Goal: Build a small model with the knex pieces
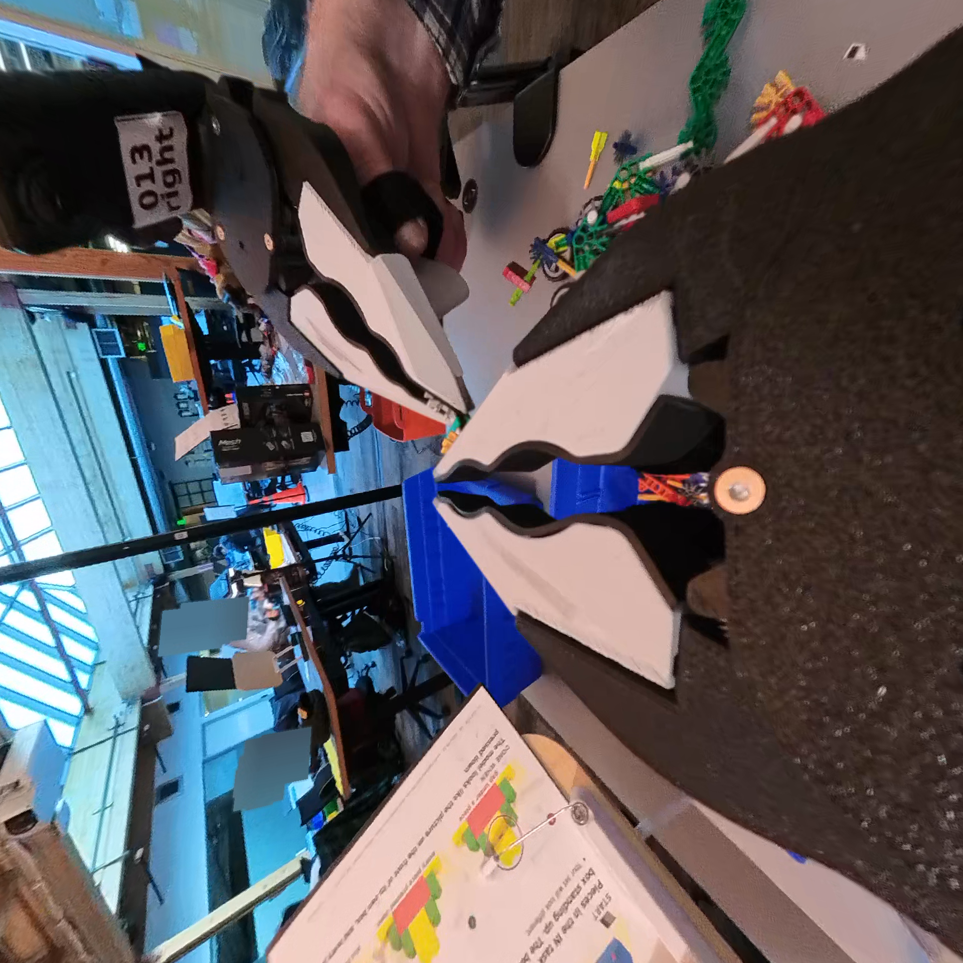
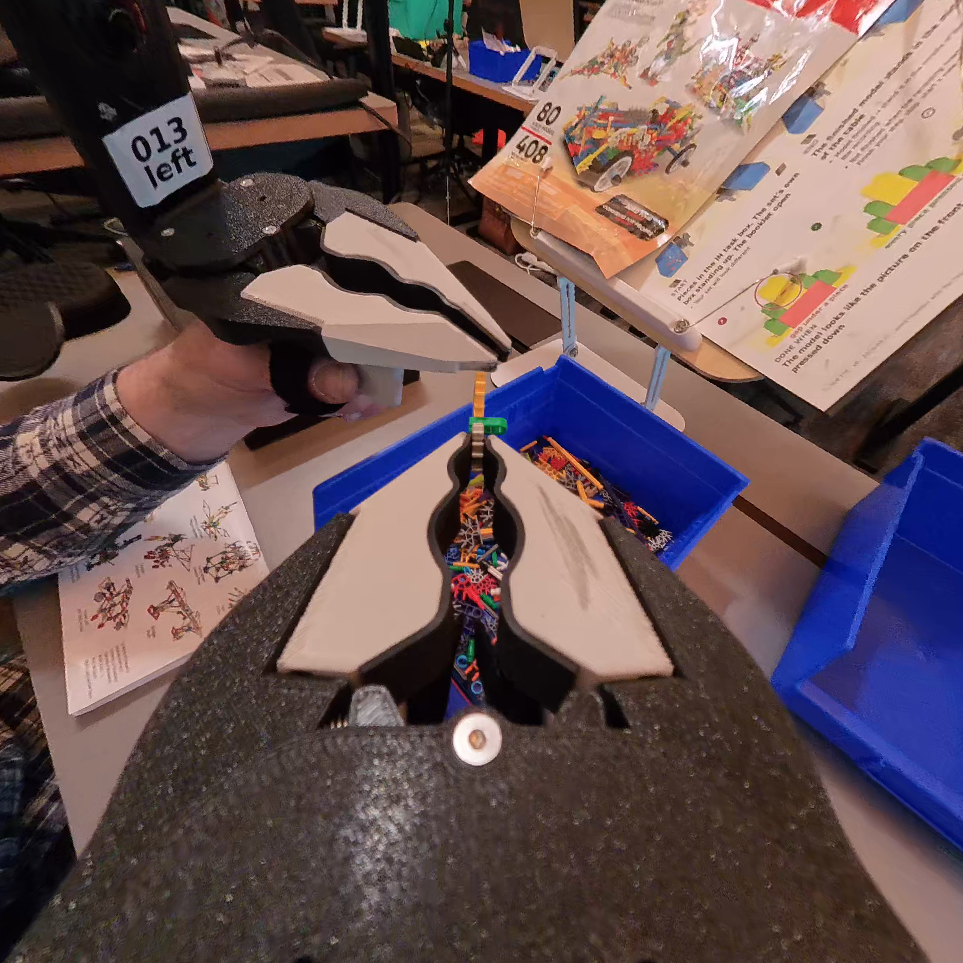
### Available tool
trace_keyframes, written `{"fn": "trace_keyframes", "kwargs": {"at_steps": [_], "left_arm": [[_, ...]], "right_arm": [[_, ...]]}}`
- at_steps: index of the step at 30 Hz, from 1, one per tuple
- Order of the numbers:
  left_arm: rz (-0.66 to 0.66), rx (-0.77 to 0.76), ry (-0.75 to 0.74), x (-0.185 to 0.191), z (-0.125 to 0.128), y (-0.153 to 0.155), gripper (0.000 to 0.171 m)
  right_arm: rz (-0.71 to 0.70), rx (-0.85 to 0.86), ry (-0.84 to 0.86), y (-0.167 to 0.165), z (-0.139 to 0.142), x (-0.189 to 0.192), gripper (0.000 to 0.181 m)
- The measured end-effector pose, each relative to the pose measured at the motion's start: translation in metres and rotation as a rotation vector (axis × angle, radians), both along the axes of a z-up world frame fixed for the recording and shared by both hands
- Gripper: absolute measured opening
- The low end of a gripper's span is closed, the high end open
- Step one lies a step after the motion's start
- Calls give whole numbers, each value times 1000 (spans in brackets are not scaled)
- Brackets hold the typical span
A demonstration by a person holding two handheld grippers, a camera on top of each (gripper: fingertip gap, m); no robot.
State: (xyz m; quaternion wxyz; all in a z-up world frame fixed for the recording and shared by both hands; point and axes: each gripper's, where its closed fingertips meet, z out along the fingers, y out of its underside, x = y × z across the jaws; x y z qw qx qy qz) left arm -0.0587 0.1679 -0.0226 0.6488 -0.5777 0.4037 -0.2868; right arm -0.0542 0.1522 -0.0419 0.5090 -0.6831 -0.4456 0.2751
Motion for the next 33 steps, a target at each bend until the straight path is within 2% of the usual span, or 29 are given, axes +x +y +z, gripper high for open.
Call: {"fn": "trace_keyframes", "kwargs": {"at_steps": [8,17,25,28,33], "left_arm": [[-62,-52,-18,-6,5,-7,24],[-236,-119,-28,-1,6,-32,30],[-354,-108,-71,14,15,-54,25],[-371,-97,-56,19,13,-58,10],[-363,-32,-69,19,20,-62,5]], "right_arm": [[11,38,-36,-4,0,6,2],[110,-6,103,-22,20,13,2],[192,-6,99,-40,26,12,2],[205,9,86,-43,27,11,2],[210,15,69,-45,27,11,2]]}}
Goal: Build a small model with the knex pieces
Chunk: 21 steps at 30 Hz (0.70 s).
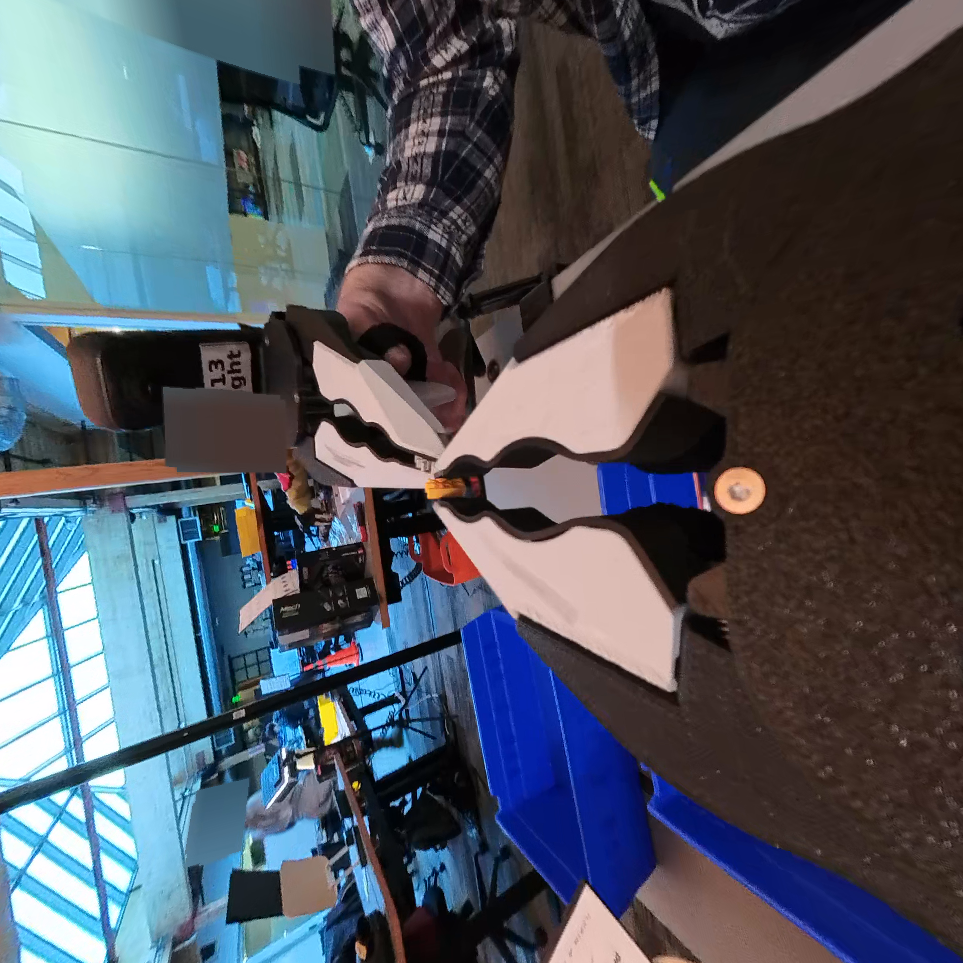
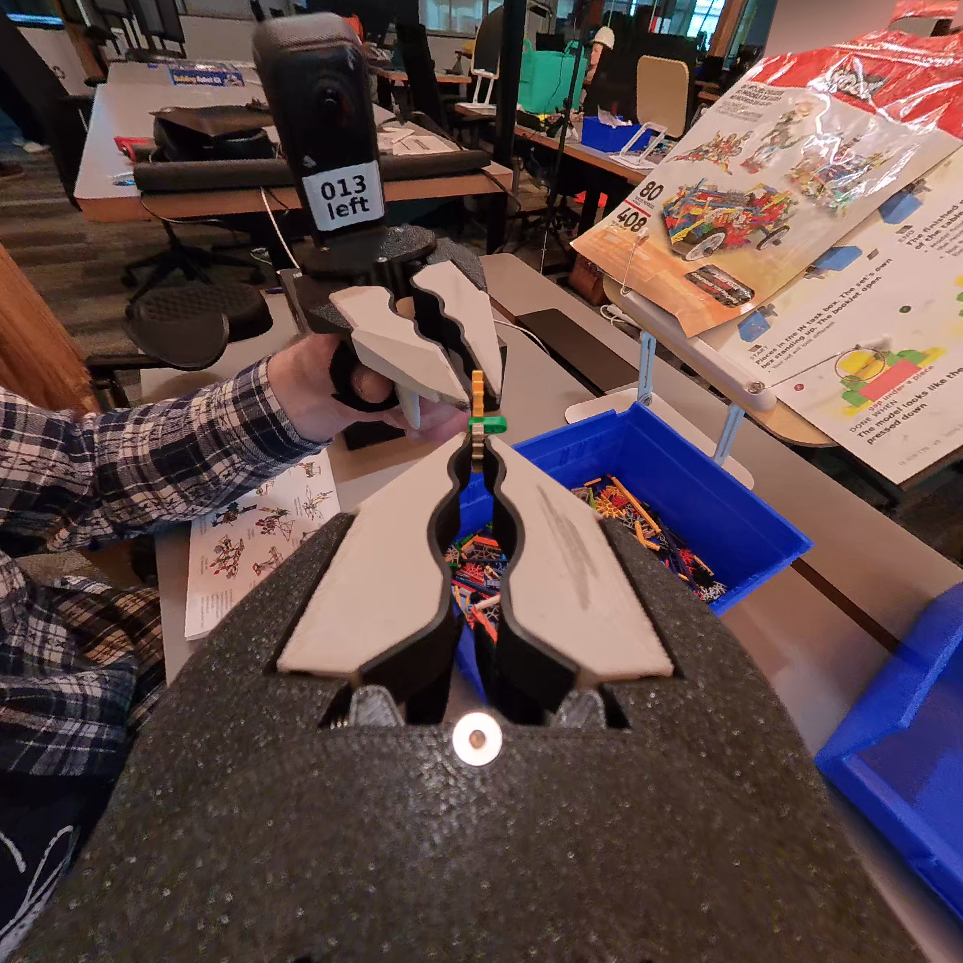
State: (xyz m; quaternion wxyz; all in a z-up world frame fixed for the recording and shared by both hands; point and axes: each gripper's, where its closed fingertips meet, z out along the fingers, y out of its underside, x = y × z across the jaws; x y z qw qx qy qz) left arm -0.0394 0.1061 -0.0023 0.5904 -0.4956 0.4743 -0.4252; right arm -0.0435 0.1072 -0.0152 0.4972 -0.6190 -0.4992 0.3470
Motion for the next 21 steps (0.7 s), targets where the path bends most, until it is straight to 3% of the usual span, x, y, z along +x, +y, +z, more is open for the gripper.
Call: {"fn": "trace_keyframes", "kwargs": {"at_steps": [5,11,15,21], "left_arm": [[-2,9,14,0,0,-2,5],[-115,-81,-31,2,2,-11,5],[-44,4,-1,3,4,-9,3],[187,151,24,1,11,10,2]], "right_arm": [[14,-6,-7,-2,0,-1,2],[76,-23,-3,-10,2,-3,2],[48,2,-5,-7,5,-3,2],[-94,45,39,11,12,-5,1]]}}
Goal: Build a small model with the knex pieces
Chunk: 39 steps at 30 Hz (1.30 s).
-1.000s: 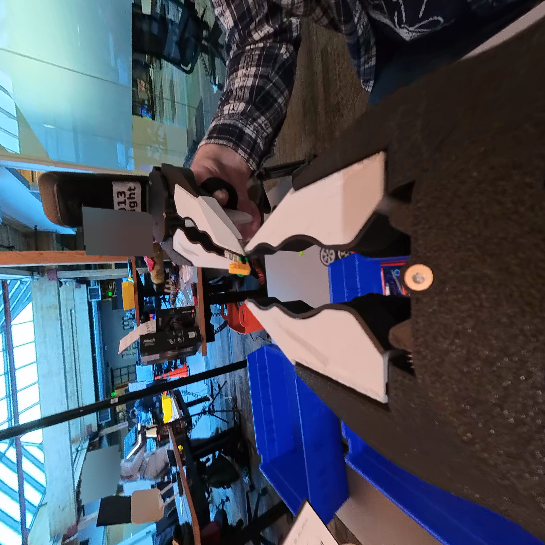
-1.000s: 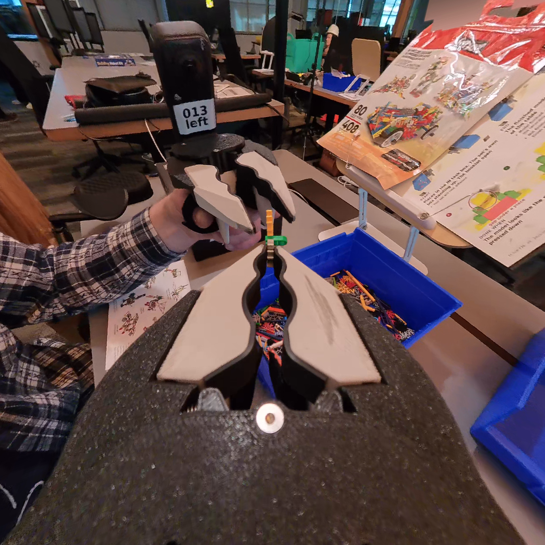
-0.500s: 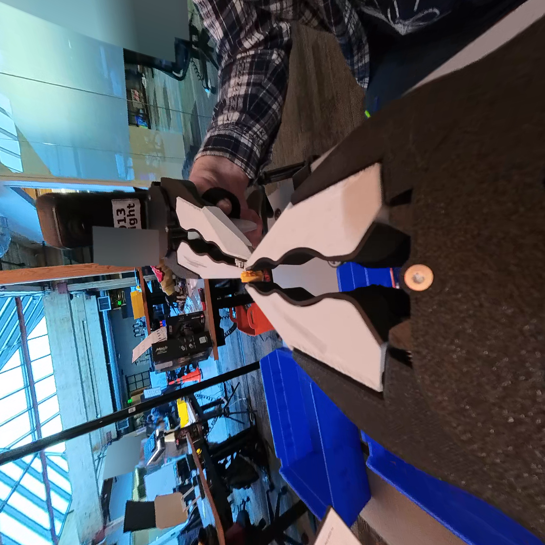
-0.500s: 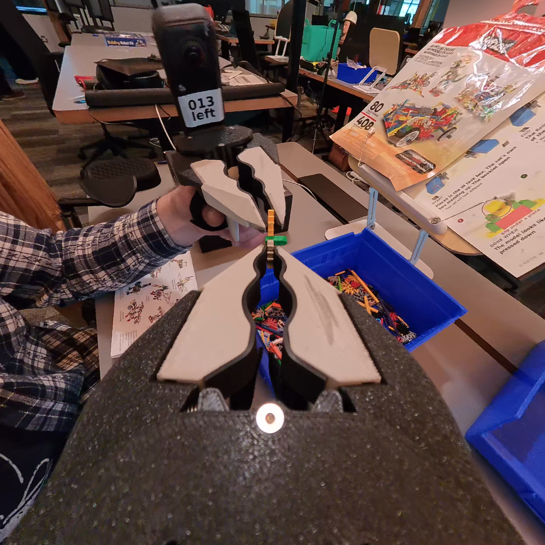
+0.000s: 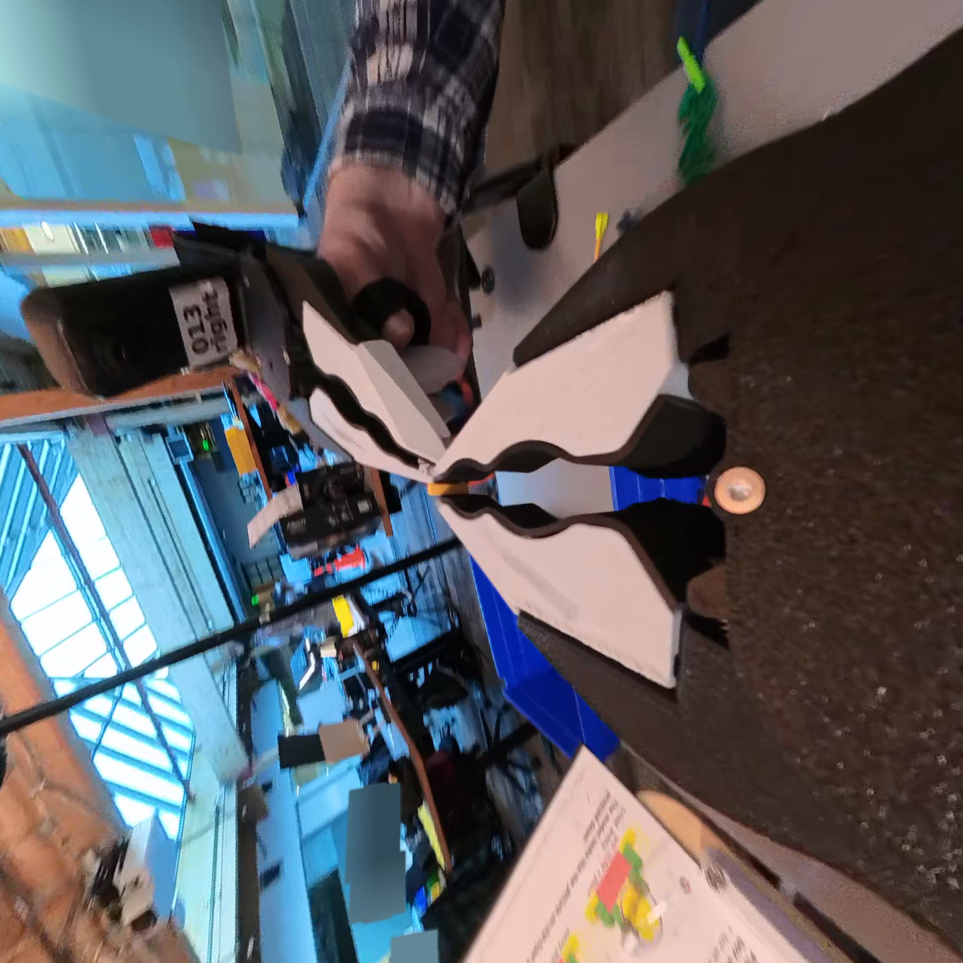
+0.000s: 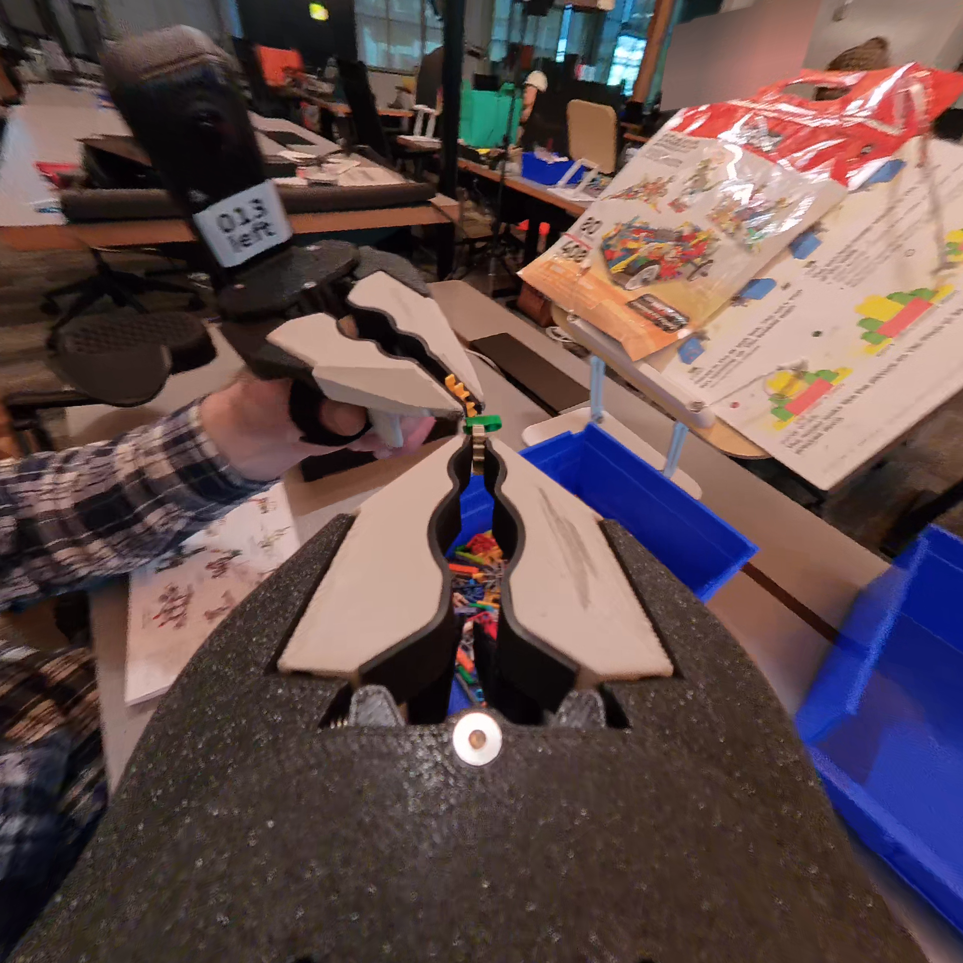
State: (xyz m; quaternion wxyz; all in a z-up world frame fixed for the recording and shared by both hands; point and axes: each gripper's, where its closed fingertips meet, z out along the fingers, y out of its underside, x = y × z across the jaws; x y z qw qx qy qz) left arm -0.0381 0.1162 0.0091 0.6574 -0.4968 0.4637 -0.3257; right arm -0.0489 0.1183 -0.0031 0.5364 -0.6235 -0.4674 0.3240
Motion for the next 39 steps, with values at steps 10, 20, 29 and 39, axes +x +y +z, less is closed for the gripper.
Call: {"fn": "trace_keyframes", "kwargs": {"at_steps": [10,20,29,39], "left_arm": [[383,87,72,-9,-13,48,0],[376,79,203,-13,-28,52,1],[467,82,297,-25,-33,59,1],[346,-238,268,-34,-69,74,0]], "right_arm": [[-253,51,-11,38,-13,-11,2],[-264,30,-36,44,-26,-14,2],[-413,216,-174,49,-29,-24,2],[-291,-7,-110,54,-55,-6,2]]}}
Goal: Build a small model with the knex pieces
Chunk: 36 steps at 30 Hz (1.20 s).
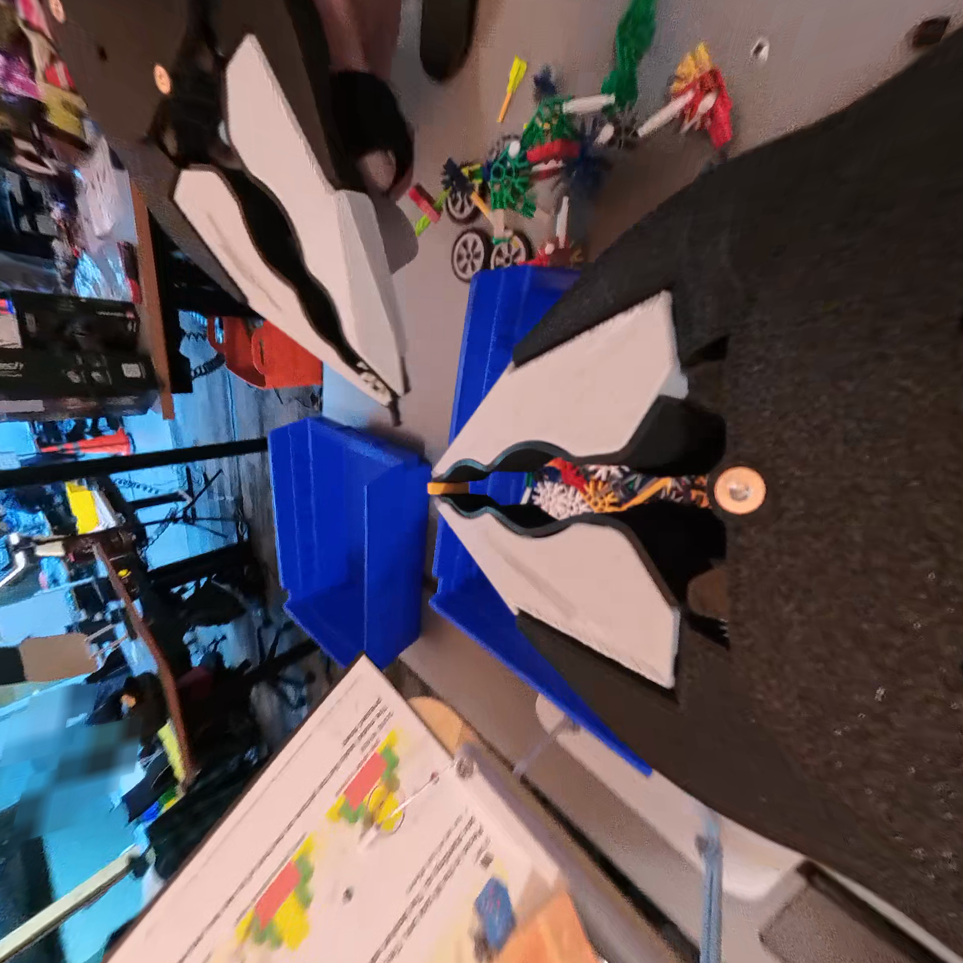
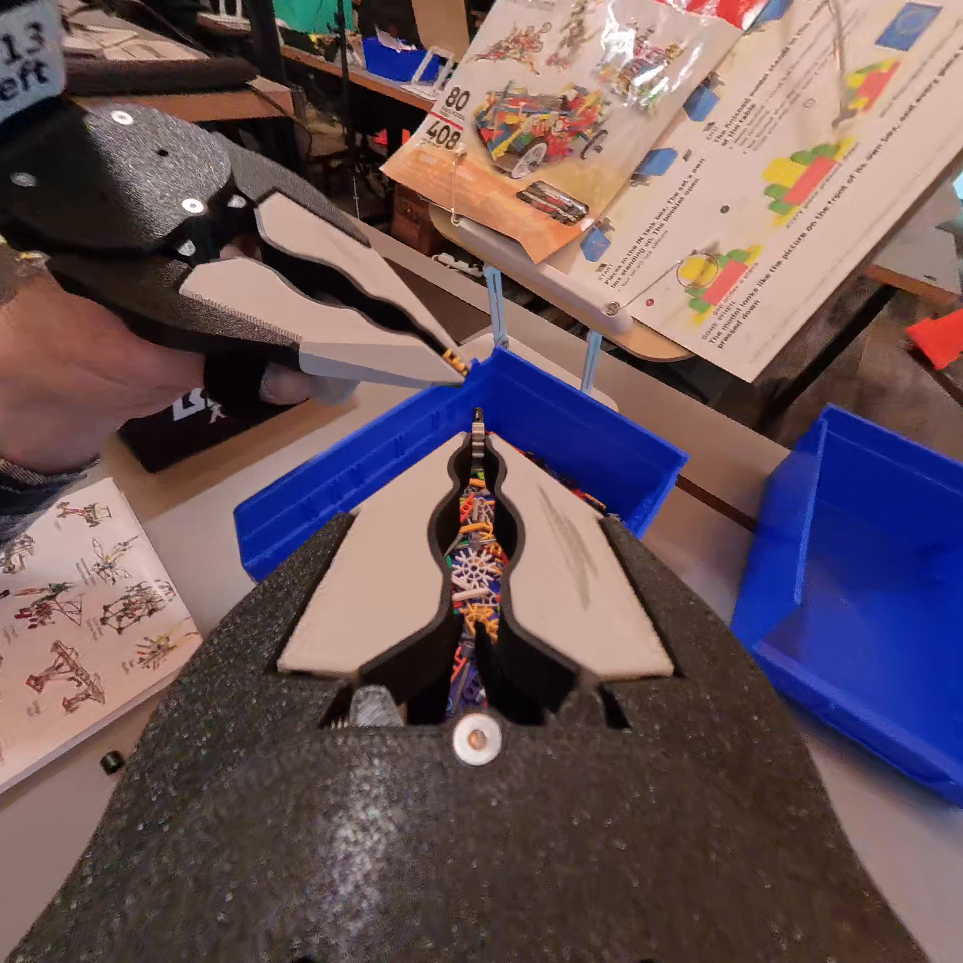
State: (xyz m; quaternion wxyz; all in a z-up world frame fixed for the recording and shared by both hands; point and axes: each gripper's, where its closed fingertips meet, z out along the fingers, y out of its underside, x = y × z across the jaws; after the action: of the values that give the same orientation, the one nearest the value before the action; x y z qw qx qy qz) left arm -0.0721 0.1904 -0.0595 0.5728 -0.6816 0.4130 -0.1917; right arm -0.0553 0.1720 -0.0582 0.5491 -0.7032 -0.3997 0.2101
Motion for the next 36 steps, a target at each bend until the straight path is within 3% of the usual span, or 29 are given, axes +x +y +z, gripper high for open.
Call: {"fn": "trace_keyframes", "kwargs": {"at_steps": [3,9,13,16,21,29,36], "left_arm": [[-7,-118,52,-2,-32,8,2],[57,-212,124,-11,-66,25,49],[-26,-132,62,-1,-41,11,44],[-209,-42,-36,18,-8,-23,35],[-431,-73,-281,30,32,-62,26],[-507,-56,-272,36,36,-79,3],[-545,-49,-274,34,40,-88,3]], "right_arm": [[-7,-13,7,3,-1,10,2],[90,-97,101,-5,0,10,2],[164,-153,195,-11,7,13,2],[266,-172,251,-23,16,12,2],[377,-115,213,-44,23,10,2],[426,-94,164,-57,26,9,2],[449,-70,135,-65,30,8,2]]}}
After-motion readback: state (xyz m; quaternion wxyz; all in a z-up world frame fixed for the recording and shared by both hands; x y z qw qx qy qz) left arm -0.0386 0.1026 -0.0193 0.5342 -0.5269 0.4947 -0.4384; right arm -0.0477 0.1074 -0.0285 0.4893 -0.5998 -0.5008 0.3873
